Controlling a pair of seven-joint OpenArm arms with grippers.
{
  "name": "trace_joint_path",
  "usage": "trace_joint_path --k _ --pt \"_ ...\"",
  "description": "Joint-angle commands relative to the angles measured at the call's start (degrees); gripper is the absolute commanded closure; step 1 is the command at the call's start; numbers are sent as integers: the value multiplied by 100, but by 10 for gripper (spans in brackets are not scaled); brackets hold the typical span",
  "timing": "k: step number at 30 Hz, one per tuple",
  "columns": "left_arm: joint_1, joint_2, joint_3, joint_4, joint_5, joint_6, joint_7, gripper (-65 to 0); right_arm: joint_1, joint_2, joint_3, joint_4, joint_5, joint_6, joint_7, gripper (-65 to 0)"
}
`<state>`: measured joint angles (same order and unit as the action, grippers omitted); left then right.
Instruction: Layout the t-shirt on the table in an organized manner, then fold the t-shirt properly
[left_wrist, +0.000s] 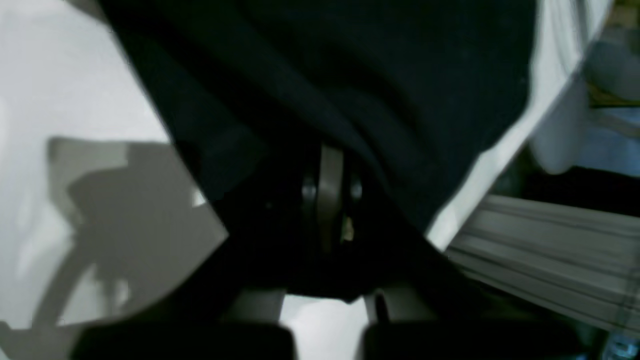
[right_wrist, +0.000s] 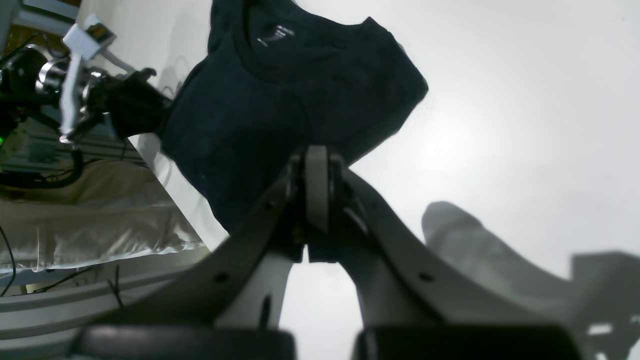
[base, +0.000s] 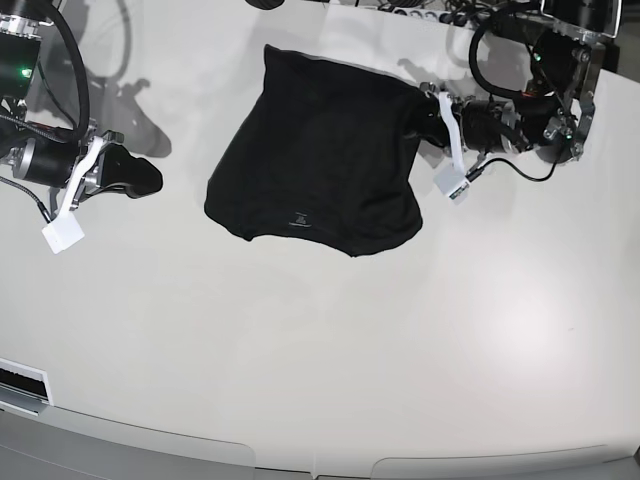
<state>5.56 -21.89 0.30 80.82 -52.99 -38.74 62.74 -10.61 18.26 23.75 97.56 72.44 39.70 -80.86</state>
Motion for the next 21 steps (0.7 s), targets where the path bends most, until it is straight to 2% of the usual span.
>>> trace_joint_path --k 1,7,11,14,15,17,21 --pt "-33 -35 -22 81 -289 -126 59 0 66 83 42 109 129 30 86 0" --pt "-57 -136 -22 107 -481 -126 203 0 66 85 42 109 129 30 86 0" --pt "-83 -544 -44 424 -492 -126 201 0 46 111 83 321 181 30 86 0" --pt "-61 -935 -44 822 -828 -126 203 0 -105 157 236 686 1043 30 86 0" --pt "-44 -1032 -44 942 -973 -126 214 0 -214 155 315 837 1256 30 86 0" --pt "46 -1187 -44 1158 -1226 -126 254 0 -535 153 487 1126 1256 30 86 0" --pt "470 -1331 -48 1665 -1235 -126 378 0 -1469 70 892 1606 1256 30 86 0"
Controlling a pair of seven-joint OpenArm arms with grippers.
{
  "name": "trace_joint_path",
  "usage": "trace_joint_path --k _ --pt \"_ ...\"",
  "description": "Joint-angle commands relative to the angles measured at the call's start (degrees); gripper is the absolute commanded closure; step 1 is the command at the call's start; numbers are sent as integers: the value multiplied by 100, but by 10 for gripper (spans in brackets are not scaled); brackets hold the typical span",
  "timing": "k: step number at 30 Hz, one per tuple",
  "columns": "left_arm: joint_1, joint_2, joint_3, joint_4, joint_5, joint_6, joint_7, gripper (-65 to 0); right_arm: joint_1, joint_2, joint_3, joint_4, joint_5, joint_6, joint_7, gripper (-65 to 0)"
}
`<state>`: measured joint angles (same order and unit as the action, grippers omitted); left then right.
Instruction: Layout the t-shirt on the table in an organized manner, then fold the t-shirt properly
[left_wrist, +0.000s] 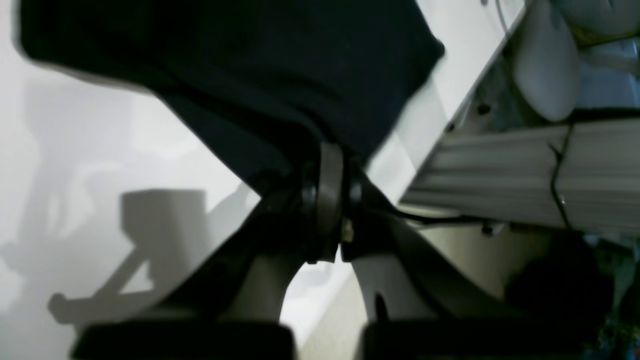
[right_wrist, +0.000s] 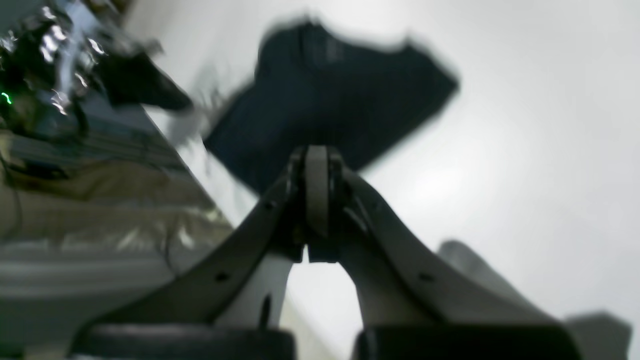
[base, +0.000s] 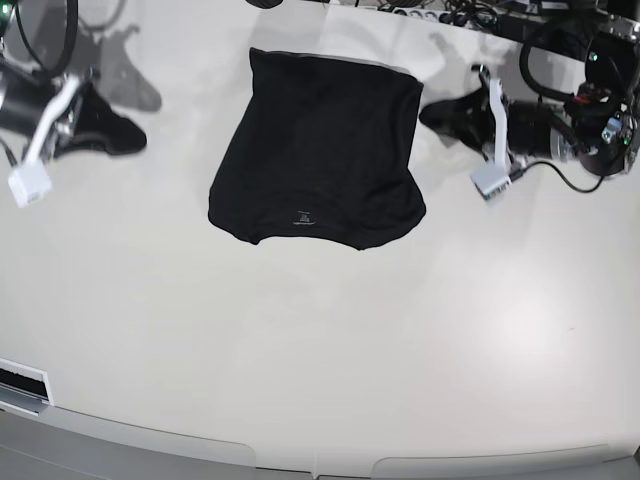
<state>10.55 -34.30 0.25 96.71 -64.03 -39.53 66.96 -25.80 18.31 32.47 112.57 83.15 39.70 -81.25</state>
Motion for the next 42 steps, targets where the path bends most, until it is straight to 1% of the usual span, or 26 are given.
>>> trace_joint_path --k 1,3,5,6,9,12,14,16,19,21,22,24,26,28,31,34,36,39,42 --pt "127 -129 -44 214 -105 -47 -44 0 -184 11 109 192 185 30 125 0" --pt "459 -225 -44 542 -101 -47 26 0 -656 -118 251 350 185 30 125 0" --pt "820 -350 -55 927 -101 -47 227 0 -1141 -243 358 514 185 30 125 0" --pt "1019 -426 -72 1123 -98 9 317 0 -1394 -304 398 597 185 30 125 0" --pt "1703 -723 -208 1696 -98 319 511 0 -2162 -494 439 817 185 30 125 0" --pt "2573 -1019 -527 2162 -96 492 560 0 -2964 -636 437 855 185 30 125 0" --pt "3185 -1163 -780 2393 -90 575 560 0 -3499 -654 437 855 185 30 125 0" --pt "3759 -1209 -1016 2494 -13 647 557 0 -3965 -654 426 841 185 30 125 0" --pt "4555 -1167 -1156 2472 457 748 501 0 -4463 -656 413 717 185 30 125 0" --pt "5060 -1115 -1139 2363 804 743 264 0 -4627 -658 310 485 185 30 125 0" --pt "5281 -1106 -1108 2247 960 745 15 0 -4677 -656 201 330 164 30 125 0" --pt "5571 -1097 -981 1897 1172 815 -503 0 -4688 -654 -122 -76 -205 30 125 0" --pt "5565 -970 -789 1471 1274 901 -645 0 -4625 -636 -535 -588 -741 30 125 0" --pt "5392 -737 -579 1005 1469 896 -658 0 -4439 -603 -997 -1156 -1432 30 131 0" --pt "5003 -372 -289 184 1735 892 -704 0 -4002 -603 -1650 -2092 -2479 30 728 0" --pt "4529 -66 -13 -767 1768 892 -772 0 -3506 -603 -2243 -3156 -3351 30 1408 0" --pt "4179 83 138 -1423 1770 863 -966 0 -3141 -603 -2588 -3893 -3884 30 1919 0" --pt "3652 291 273 -2433 1834 684 -1504 0 -2542 -605 -3040 -4986 -4693 30 2763 0" --pt "3134 577 273 -3418 2363 455 -2409 0 -1965 -605 -3421 -5954 -5425 30 3606 0"
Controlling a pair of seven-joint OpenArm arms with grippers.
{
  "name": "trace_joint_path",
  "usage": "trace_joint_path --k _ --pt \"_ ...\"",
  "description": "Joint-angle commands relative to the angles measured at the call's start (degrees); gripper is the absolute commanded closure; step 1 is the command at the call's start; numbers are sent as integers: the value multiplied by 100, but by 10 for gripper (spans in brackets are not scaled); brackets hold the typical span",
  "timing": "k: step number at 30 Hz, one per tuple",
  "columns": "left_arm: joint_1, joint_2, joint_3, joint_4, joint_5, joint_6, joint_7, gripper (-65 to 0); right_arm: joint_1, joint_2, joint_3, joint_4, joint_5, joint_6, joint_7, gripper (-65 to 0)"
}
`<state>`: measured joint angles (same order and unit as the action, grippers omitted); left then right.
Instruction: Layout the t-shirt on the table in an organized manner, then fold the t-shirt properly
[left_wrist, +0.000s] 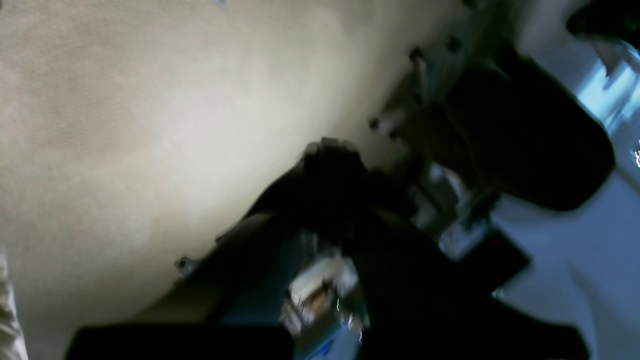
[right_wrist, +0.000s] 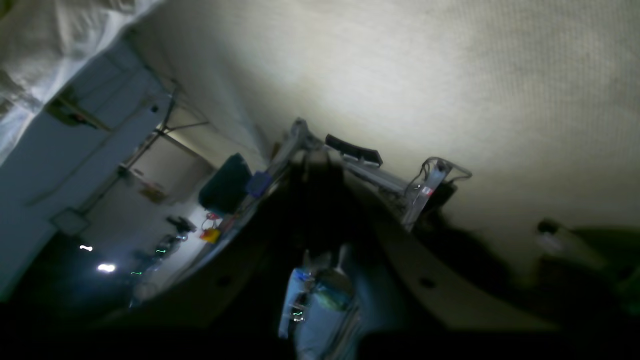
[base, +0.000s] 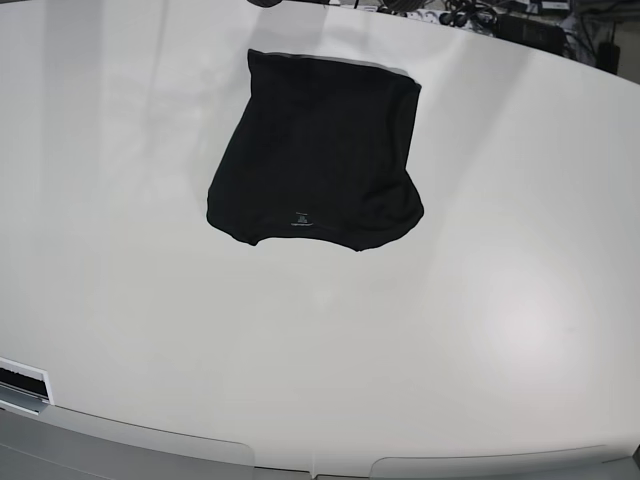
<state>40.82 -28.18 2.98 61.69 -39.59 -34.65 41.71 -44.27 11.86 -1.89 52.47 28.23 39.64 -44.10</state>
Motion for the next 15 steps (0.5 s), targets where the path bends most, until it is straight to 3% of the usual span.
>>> trace_joint_path --k 1,5,8,15 --pt "-74 61 0 -227 144 -35 -232 0 66 39 -85 -216 -181 36 212 0" --pt "-822 420 2 -1325 1123 -28 -1534 0 717 37 -374 -964 -975 -74 1296 0" --pt "-1423 643 2 -1967 1779 37 -2463 0 1119 15 -503 -1132 -1351 -914 1934 0" --pt "-2627 1287 2 -2883 2756 1318 -3311 0 2028 -328 -525 -1139 -2350 -2055 2863 0"
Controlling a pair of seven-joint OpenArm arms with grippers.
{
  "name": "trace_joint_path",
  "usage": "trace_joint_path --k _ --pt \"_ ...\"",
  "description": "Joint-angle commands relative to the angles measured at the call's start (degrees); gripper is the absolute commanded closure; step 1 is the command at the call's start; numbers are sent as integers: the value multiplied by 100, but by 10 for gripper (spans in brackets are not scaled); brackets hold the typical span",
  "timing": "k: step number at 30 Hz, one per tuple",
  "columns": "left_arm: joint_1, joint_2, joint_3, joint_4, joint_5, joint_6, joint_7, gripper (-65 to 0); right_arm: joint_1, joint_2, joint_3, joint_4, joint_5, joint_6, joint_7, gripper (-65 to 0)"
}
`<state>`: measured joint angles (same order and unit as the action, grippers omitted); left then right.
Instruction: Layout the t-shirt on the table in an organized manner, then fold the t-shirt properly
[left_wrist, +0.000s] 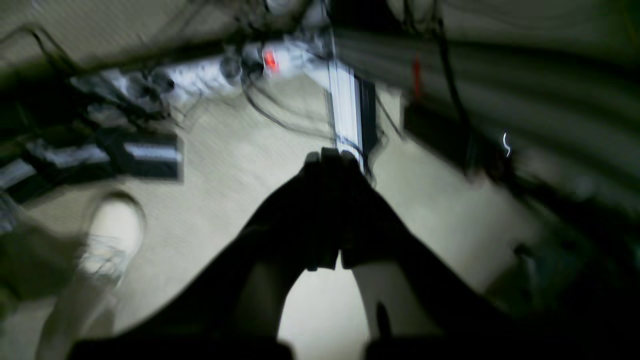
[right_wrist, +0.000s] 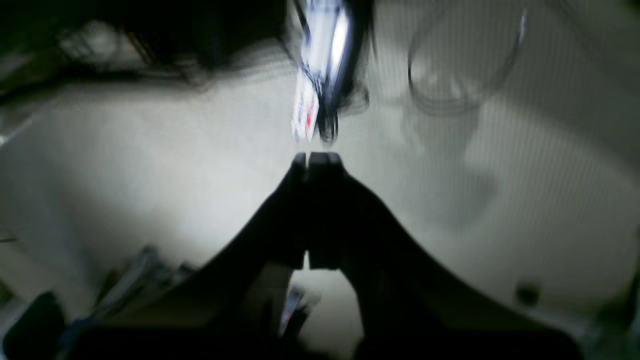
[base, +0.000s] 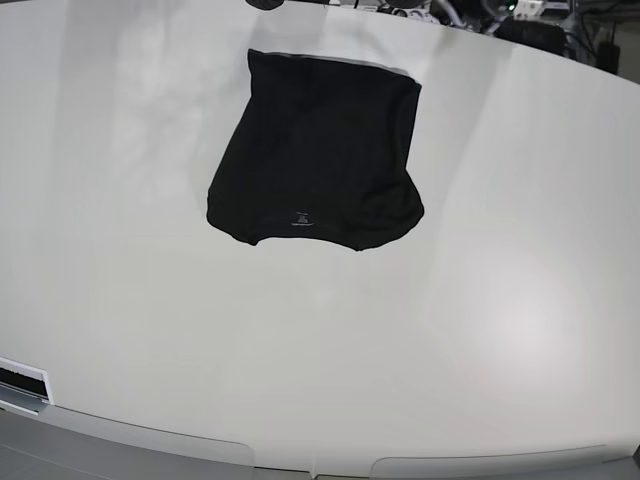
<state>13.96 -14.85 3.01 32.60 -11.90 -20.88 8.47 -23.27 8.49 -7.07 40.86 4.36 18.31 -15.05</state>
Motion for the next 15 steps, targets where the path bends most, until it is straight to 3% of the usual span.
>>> trace_joint_path --k 1,5,8,10,15 --pt "-39 44 2 -63 76 120 -85 0 22 -83 -7 22 -138 -142 63 0" --pt "-175 334 343 -273 157 870 -577 0 214 -474 -7 22 -597 -695 560 0" --pt "-175 455 1045 -402 31 1292 -1021 0 234 -664 -7 22 -782 -669 804 0" --pt "-181 452 1502 -466 -221 1399 -1285 0 232 -728 -7 22 -785 -588 885 0" --pt "-289 450 2031 -442 -658 1552 -1274 0 232 -787 -7 22 -785 -588 883 0"
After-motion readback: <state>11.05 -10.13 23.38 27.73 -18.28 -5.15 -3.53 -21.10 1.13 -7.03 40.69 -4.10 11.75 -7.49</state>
